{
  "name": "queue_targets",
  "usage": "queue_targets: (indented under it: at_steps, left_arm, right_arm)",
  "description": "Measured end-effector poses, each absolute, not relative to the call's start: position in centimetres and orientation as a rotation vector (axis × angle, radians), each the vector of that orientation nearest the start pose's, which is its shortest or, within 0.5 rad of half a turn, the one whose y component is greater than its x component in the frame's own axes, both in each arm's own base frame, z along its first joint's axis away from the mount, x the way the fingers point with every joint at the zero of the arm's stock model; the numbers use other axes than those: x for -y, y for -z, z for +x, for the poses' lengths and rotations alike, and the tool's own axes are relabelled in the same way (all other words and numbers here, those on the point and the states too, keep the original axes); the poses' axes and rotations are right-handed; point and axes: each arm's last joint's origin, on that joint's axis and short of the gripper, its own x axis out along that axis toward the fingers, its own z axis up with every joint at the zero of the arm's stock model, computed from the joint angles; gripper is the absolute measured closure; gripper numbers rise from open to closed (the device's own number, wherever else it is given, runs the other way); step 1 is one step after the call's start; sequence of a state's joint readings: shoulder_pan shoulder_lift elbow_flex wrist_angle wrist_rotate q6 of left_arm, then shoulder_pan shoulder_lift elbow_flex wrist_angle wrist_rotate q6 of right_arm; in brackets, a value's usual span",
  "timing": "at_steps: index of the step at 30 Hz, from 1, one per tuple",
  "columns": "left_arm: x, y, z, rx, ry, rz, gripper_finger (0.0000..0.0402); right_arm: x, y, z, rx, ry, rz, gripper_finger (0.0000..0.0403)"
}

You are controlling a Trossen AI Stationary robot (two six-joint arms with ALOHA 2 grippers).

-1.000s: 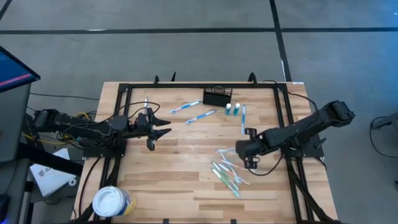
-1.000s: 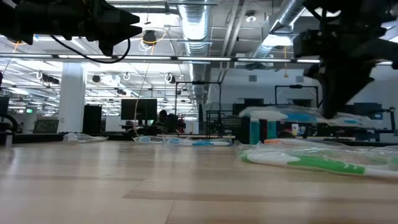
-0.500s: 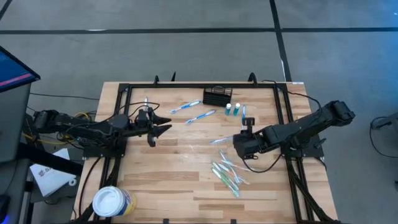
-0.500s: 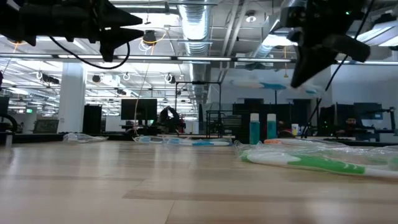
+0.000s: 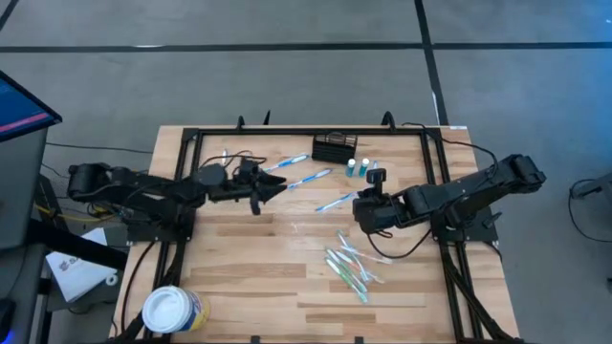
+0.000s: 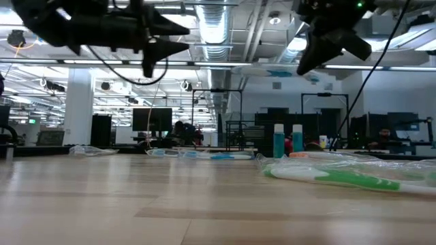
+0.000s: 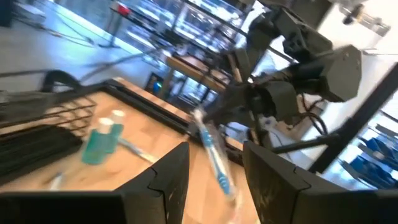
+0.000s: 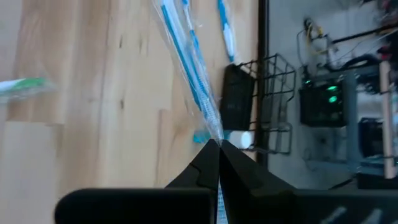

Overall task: Pick & Place toothbrushing station
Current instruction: Put the blue toothbrush into the mesh organizer

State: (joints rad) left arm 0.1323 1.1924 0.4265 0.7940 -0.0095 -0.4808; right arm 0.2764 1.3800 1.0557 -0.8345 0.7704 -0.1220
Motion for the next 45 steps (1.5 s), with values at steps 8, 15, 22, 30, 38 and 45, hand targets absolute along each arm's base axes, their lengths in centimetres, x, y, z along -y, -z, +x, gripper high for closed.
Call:
queue_targets:
  at_steps: [8,15,22,30,38,45]
  left_arm:
    - [-4.5,-23.2,27.9,0.010,-0.024,-0.513,0.0257]
    - [-5.4,-22.3,30.9,-0.054,0.036,-0.619,0.0257]
    - [-5.4,-22.3,32.7,-0.082,0.117,-0.673,0.0257]
    - [-5.4,-22.5,32.9,-0.106,0.145,-0.745,0.0257]
    - [-5.3,-22.1,32.9,-0.155,0.143,-0.818,0.0257]
    - [-5.2,-22.1,32.8,-0.182,0.201,-0.876,0.0257]
  right_arm:
    - [-4.9,-26.5,25.5,-1.025,0.419,-0.818,0.0403]
    - [-5.1,-28.0,25.9,-0.988,0.430,-0.850,0.0403]
    - [-5.4,-28.9,26.1,-0.968,0.421,-0.885,0.0403]
    - [-5.4,-29.2,26.4,-0.944,0.447,-0.925,0.0403]
    - [-5.5,-29.5,26.9,-0.908,0.435,-0.956,0.0403]
    - [-5.5,-29.7,27.2,-0.889,0.430,-0.974,0.0403]
